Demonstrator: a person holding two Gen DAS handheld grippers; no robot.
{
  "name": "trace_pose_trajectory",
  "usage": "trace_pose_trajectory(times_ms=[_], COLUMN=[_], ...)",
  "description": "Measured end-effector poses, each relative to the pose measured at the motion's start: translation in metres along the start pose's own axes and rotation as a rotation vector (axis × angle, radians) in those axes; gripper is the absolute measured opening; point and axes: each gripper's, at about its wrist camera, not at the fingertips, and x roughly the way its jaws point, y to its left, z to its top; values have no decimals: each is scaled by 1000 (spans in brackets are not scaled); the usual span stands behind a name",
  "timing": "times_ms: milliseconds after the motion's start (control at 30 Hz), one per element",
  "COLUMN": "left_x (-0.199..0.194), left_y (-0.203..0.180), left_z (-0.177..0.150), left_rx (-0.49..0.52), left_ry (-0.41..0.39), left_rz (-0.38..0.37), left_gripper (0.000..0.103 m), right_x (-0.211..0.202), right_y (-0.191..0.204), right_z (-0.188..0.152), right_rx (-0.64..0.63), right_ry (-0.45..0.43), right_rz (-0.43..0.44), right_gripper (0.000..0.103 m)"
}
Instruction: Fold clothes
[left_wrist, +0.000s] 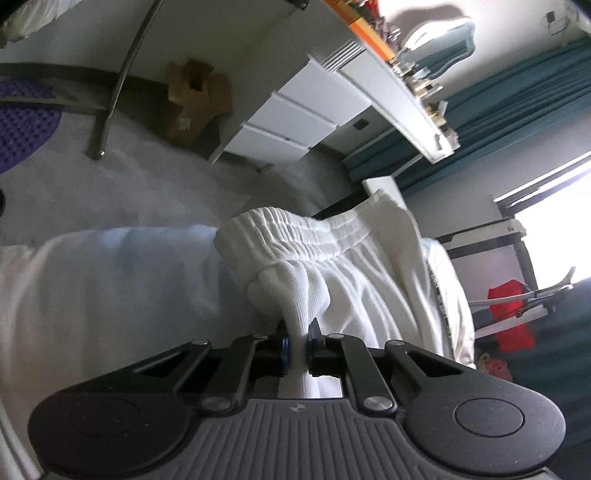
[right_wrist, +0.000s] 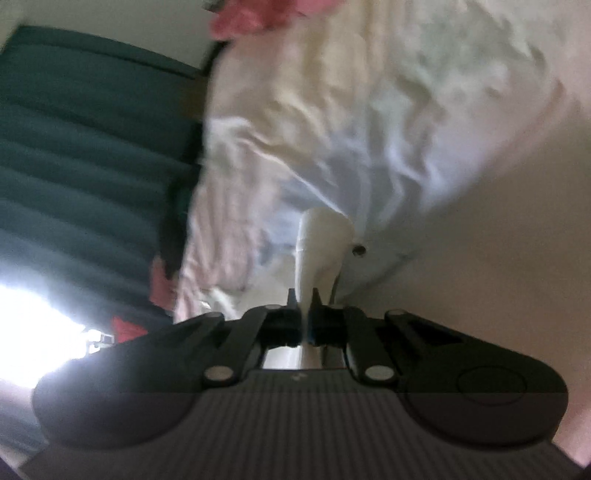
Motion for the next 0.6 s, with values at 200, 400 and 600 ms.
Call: trace_pose_trajectory(times_ms=[200, 400, 600], left_x=[4, 24, 35], left_y=[-3, 5, 11], left_z=[-2, -2, -1], left_rx=[17, -24, -32], left_ry=[36, 122, 151], left_rz=[2, 75, 87], left_gripper=[15, 31, 31], right_x=[-3, -1, 2], right_y=[10, 11, 7], right_z=[-2, 0, 0], right_rx=[-41, -66, -57], right_ry=[-20, -14, -9], right_rz=[4, -31, -63], right_gripper=[6, 7, 7])
